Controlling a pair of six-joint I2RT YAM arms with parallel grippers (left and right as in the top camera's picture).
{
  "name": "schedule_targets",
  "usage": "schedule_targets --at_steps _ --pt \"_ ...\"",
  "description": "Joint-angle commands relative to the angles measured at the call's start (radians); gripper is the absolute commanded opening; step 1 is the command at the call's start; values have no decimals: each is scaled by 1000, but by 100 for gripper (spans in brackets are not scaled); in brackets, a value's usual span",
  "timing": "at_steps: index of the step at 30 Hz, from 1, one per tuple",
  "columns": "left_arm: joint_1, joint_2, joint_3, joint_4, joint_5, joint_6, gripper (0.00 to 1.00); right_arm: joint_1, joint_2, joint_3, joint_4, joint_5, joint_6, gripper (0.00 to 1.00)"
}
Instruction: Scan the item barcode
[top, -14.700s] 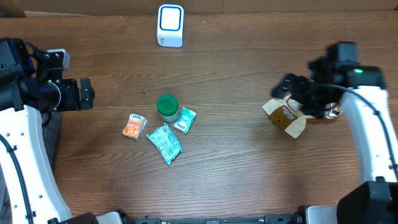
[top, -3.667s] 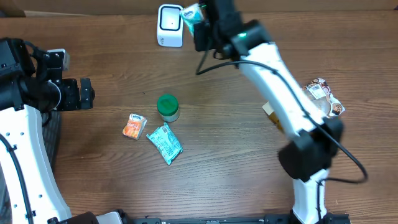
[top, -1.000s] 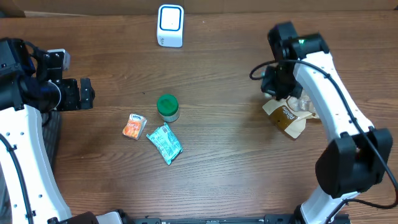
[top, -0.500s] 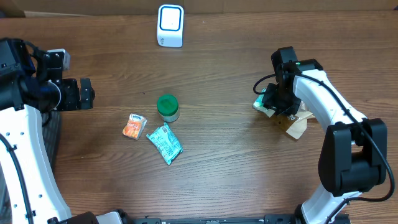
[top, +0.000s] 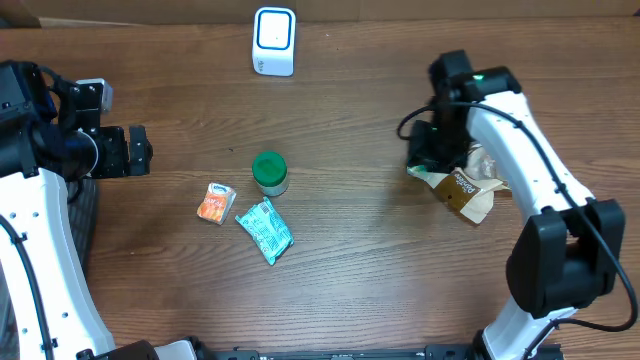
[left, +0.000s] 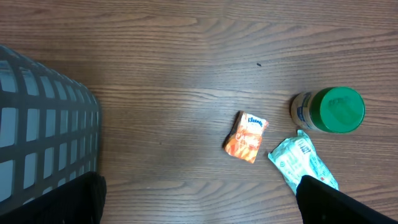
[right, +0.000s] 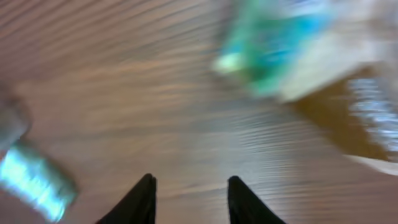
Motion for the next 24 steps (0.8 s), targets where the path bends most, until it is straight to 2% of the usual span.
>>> schedule_targets --at_steps 1,5,14,17,24 --pt "4 3 10 2 -3 25 100 91 -8 -2 20 -162 -39 38" --pt "4 3 10 1 -3 25 100 204 -8 -38 76 -224 -25 49" --pt "4 3 10 1 -3 25 100 419 -7 -154 249 -256 130 57" --pt "4 3 10 1 -3 25 100 476 -7 -200 322 -255 198 58" --pt "4 3 10 1 -3 25 100 546 -7 -270 445 -193 354 56"
